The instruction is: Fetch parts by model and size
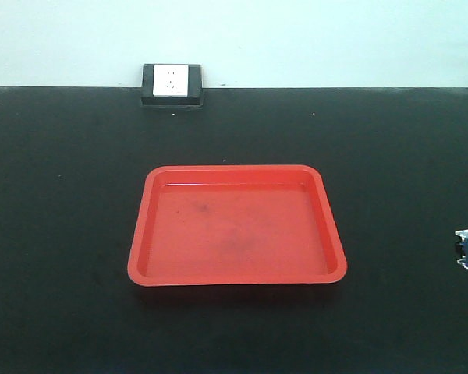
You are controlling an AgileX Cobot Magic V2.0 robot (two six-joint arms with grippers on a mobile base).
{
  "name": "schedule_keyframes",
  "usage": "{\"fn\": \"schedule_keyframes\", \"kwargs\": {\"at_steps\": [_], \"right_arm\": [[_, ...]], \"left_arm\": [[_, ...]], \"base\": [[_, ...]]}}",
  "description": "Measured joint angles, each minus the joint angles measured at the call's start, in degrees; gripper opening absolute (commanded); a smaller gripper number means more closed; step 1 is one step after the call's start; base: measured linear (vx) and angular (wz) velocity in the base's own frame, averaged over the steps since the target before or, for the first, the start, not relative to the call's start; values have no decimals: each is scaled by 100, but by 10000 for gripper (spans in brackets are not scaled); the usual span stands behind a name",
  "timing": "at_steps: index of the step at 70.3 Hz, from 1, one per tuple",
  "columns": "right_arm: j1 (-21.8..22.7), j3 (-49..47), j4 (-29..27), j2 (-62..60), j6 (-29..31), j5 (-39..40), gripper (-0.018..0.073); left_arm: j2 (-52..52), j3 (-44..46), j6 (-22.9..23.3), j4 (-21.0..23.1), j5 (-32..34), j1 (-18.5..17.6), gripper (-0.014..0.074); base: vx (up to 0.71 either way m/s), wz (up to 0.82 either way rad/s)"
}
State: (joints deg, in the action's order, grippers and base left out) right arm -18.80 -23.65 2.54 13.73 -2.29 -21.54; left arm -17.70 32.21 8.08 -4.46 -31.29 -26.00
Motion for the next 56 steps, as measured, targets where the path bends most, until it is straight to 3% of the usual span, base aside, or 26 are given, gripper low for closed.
{"fn": "schedule_keyframes", "kwargs": {"at_steps": [56], "right_arm": [[0, 0, 0, 0, 0, 0, -5]], "left_arm": [[0, 0, 0, 0, 0, 0, -7]], "base": [[0, 0]]}}
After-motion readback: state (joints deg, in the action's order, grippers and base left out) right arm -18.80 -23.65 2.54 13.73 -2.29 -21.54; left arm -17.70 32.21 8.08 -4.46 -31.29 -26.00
